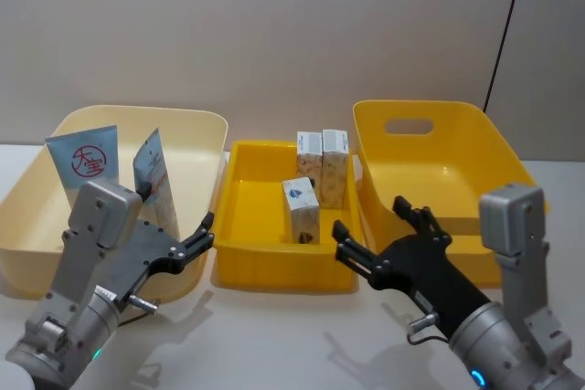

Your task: Bimanual collaborative sorting of washing and personal care products

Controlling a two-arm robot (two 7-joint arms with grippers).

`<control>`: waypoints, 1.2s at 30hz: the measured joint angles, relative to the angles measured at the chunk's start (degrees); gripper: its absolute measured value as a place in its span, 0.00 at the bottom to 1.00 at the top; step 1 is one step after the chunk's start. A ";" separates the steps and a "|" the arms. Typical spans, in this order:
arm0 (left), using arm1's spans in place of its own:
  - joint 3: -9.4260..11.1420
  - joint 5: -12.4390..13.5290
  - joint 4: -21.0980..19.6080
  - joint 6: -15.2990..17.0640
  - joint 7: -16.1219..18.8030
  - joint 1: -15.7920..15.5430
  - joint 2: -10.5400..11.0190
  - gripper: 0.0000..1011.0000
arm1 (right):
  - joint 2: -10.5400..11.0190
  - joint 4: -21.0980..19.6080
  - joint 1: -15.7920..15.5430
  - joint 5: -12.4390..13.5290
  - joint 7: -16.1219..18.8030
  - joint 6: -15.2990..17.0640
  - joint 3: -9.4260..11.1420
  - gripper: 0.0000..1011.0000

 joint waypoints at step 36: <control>0.00 0.00 0.00 0.00 0.00 0.00 0.00 0.99 | -7.52 9.53 15.63 -7.91 -5.85 18.62 -8.06 1.00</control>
